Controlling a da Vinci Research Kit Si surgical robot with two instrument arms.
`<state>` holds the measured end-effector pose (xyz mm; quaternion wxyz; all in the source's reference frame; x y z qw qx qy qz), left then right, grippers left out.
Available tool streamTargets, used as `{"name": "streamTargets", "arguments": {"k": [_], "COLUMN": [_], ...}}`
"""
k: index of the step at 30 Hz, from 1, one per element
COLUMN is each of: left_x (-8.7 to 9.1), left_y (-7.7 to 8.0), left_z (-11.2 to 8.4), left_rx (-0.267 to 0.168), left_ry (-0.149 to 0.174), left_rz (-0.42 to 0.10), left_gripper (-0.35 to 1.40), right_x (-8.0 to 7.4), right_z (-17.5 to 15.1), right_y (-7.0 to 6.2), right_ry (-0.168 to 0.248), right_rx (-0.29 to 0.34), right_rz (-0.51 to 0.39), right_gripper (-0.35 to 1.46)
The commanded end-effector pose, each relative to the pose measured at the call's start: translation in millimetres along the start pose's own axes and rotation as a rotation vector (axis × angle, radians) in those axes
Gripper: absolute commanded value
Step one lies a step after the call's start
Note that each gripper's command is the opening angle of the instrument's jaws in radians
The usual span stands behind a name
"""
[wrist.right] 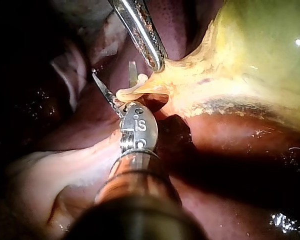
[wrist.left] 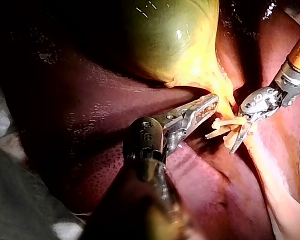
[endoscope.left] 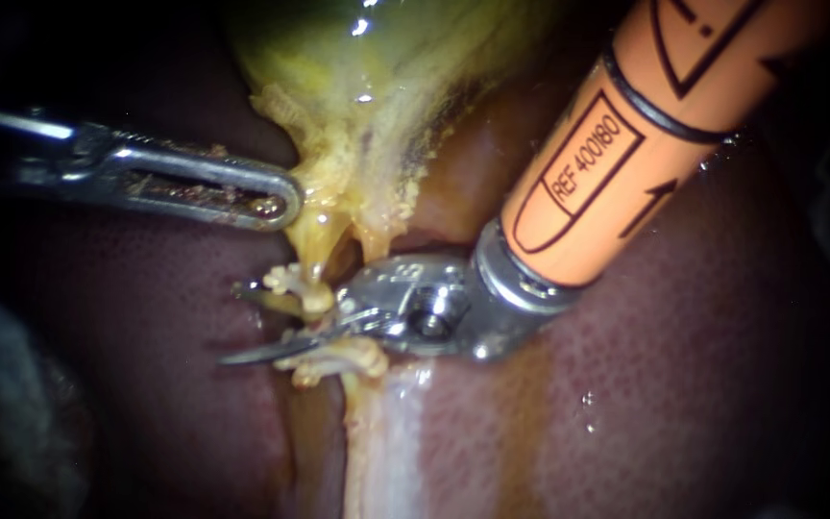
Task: Go to the cutting position left tube
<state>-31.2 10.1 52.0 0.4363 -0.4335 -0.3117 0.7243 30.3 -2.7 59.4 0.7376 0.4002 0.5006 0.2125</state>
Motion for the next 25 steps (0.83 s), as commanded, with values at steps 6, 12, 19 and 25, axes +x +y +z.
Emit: {"name": "streamTargets", "arguments": {"k": [6, 12, 19, 25], "left_x": [0.0, -0.1, -0.1, -0.1], "left_y": [0.0, 0.0, 0.0, -0.1], "left_z": [0.0, 0.0, 0.0, 0.0], "left_rx": [0.0, 0.0, 0.0, 0.0], "left_ry": [0.0, 0.0, 0.0, 0.0], "left_rz": [0.0, 0.0, 0.0, 0.001], "left_gripper": [-0.35, -0.35, -0.35, -0.35], "right_x": [2.0, 3.5, 3.8, 3.7], "right_z": [-0.6, -1.1, -1.2, -1.2], "right_y": [-1.9, -3.3, -3.6, -3.5], "right_ry": [0.049, 0.084, 0.088, 0.087], "right_rx": [0.03, 0.061, 0.068, 0.068], "right_rz": [0.011, 0.021, 0.028, 0.034], "right_gripper": [1.4, 1.4, 1.4, 1.4]}}
